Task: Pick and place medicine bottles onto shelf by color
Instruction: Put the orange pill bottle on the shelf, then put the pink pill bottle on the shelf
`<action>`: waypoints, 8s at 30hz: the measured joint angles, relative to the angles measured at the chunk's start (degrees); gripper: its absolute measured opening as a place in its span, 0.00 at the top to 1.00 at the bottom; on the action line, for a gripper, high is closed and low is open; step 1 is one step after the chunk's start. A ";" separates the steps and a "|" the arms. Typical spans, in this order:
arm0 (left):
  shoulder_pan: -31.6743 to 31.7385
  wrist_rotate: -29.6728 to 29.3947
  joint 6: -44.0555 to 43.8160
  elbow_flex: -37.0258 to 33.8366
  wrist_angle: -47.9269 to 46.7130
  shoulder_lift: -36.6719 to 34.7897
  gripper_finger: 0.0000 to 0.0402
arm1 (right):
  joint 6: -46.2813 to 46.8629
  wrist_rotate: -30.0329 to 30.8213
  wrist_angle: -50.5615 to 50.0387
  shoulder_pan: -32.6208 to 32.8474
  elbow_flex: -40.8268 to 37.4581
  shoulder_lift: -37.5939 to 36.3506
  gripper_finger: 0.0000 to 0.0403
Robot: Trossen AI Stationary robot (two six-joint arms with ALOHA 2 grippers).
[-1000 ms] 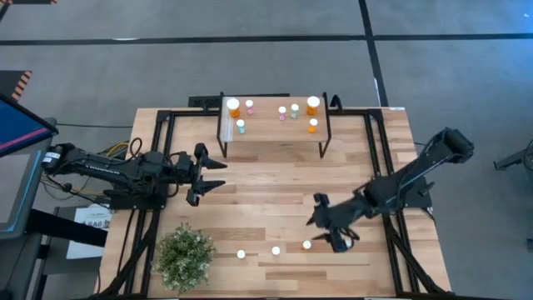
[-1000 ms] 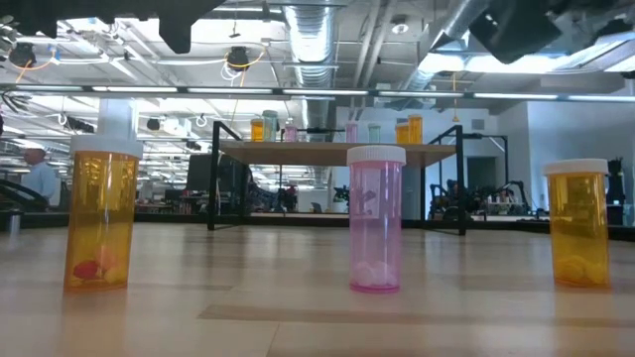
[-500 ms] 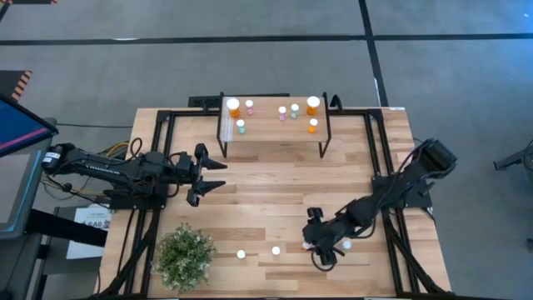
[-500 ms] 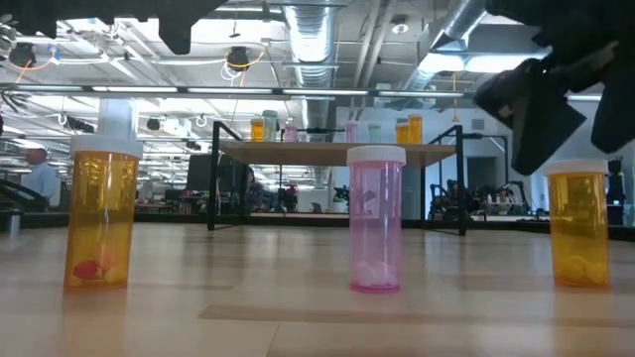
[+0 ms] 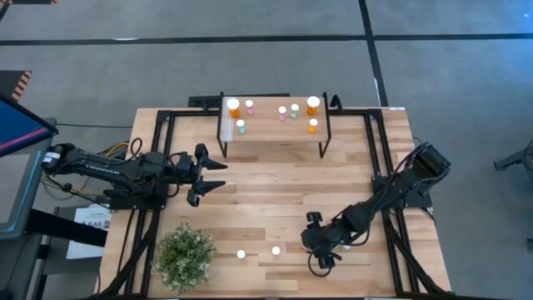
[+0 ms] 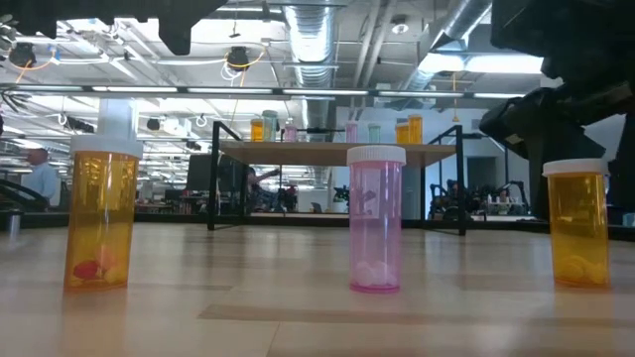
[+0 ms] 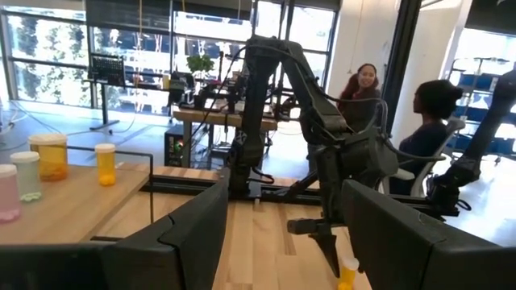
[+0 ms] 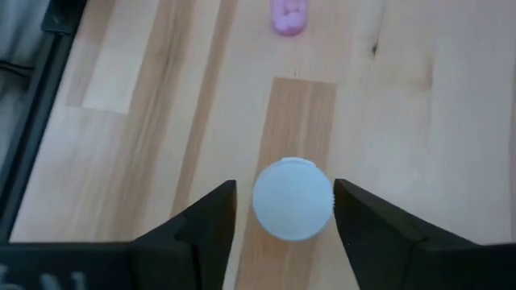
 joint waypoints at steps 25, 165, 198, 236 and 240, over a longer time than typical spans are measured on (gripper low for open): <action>0.00 0.00 -0.11 0.00 -0.19 -0.02 0.43 | -6.92 -0.25 -7.08 -4.42 4.13 -6.04 0.65; 0.17 -1.03 1.13 -0.02 1.54 3.08 0.43 | -38.38 -18.14 -50.22 -62.80 66.88 11.70 0.42; -0.74 -1.00 -0.39 -0.02 2.16 3.08 0.43 | -18.27 4.48 4.28 -8.48 -3.23 -29.69 0.42; -6.28 5.56 1.32 6.17 1.72 15.30 0.43 | -22.77 5.01 12.69 -5.79 -3.17 -25.45 0.42; -8.47 5.38 1.29 9.23 -2.39 20.53 0.43 | -22.98 7.35 12.15 -4.21 -3.17 -27.90 0.42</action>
